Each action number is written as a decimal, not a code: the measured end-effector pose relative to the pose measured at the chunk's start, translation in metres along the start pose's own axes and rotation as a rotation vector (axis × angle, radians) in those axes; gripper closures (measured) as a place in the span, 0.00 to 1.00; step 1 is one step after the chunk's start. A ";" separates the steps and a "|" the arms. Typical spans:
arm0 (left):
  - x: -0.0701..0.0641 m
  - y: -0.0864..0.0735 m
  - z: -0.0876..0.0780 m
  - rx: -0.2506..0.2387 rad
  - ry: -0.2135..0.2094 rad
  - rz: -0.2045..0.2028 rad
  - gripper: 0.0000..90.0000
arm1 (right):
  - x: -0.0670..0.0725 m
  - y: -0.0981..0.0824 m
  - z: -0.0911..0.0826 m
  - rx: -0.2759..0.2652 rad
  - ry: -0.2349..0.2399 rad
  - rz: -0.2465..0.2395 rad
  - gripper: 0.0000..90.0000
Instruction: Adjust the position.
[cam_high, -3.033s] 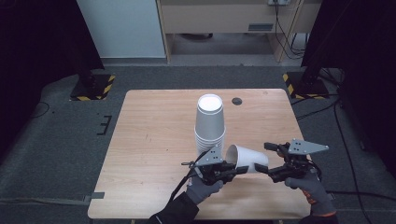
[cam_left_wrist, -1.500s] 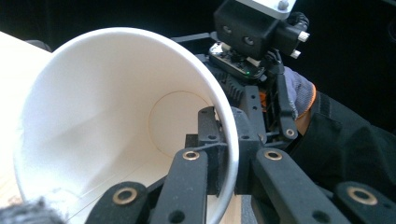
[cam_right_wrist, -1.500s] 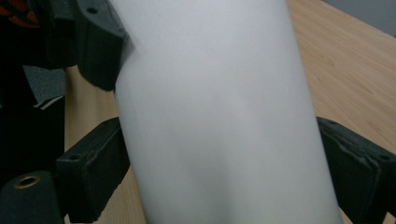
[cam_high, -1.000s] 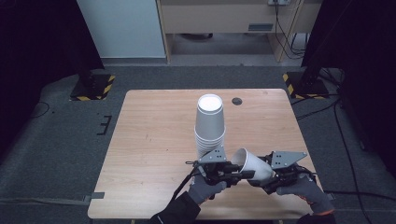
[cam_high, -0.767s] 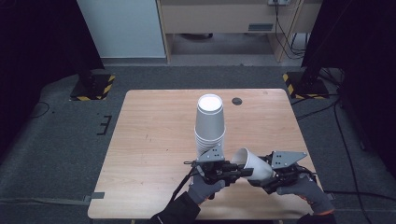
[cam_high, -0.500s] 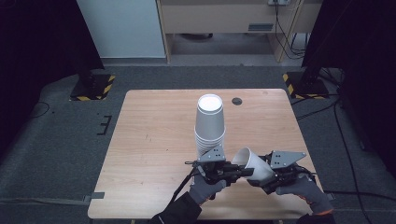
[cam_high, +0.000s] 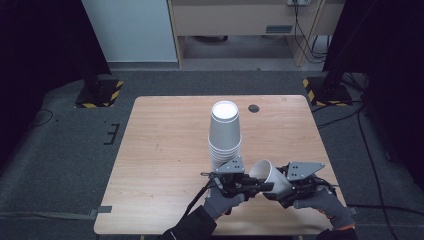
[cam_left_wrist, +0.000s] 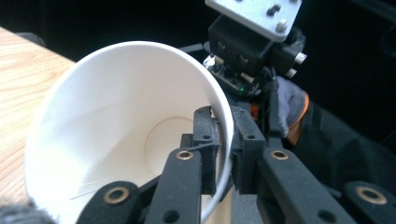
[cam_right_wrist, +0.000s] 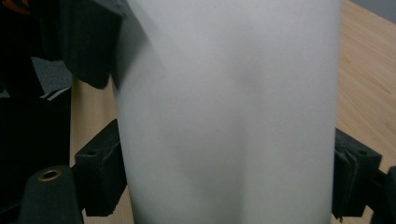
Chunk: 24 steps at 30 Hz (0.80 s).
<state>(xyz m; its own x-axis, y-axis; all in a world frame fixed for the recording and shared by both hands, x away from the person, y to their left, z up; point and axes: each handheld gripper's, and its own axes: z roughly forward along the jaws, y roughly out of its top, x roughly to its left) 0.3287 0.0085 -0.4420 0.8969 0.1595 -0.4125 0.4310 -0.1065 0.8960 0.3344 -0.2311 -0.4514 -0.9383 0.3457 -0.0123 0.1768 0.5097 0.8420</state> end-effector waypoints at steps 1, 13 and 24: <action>0.000 0.000 -0.001 -0.004 0.001 0.001 0.88 | 0.000 0.000 0.000 -0.004 0.000 0.001 0.20; -0.002 0.001 -0.001 -0.045 0.008 -0.022 0.93 | -0.001 0.001 0.005 0.005 -0.010 0.009 0.19; -0.005 0.003 0.003 -0.033 0.016 -0.017 0.93 | 0.000 0.004 0.005 -0.027 -0.028 0.015 0.14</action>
<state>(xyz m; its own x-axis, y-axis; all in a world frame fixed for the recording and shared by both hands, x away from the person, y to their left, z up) 0.3260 0.0049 -0.4378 0.8879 0.1763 -0.4249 0.4420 -0.0709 0.8942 0.3363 -0.2255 -0.4510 -0.9266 0.3757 -0.0144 0.1826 0.4833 0.8562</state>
